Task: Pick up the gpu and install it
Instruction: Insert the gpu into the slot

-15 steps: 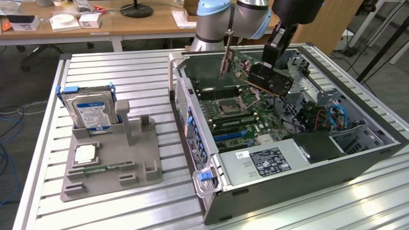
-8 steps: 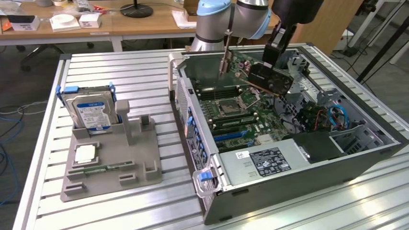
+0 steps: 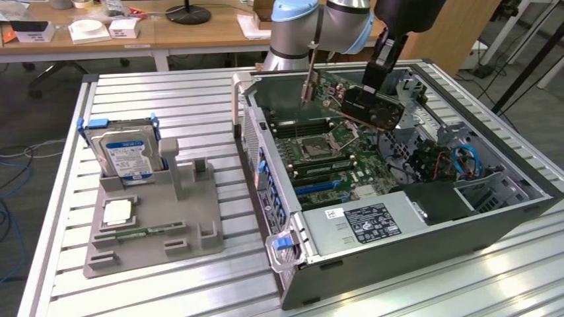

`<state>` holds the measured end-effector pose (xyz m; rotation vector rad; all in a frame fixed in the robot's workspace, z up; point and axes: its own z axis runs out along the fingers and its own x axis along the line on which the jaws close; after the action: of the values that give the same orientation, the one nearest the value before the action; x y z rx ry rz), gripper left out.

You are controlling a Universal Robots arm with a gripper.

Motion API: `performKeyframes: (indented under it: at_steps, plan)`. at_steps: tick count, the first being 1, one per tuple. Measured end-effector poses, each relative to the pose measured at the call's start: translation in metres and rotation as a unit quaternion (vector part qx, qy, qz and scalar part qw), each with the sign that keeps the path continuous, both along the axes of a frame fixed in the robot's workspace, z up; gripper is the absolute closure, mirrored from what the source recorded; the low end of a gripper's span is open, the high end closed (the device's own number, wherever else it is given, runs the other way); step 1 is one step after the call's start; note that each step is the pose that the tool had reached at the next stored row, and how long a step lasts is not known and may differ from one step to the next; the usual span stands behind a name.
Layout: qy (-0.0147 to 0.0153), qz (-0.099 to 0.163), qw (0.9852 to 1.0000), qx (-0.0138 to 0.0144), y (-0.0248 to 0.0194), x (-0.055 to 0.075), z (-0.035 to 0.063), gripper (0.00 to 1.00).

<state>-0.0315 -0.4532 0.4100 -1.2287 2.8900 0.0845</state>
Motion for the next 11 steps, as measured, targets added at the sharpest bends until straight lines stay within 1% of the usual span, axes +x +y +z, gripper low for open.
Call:
performKeyframes:
  at_steps: [6,11]
  plan:
    - [0.0,0.003,1.0,0.0,0.0,0.0,0.0,0.74]
    - [0.0,0.013,0.9999,0.0,0.0,0.0,0.0,0.74]
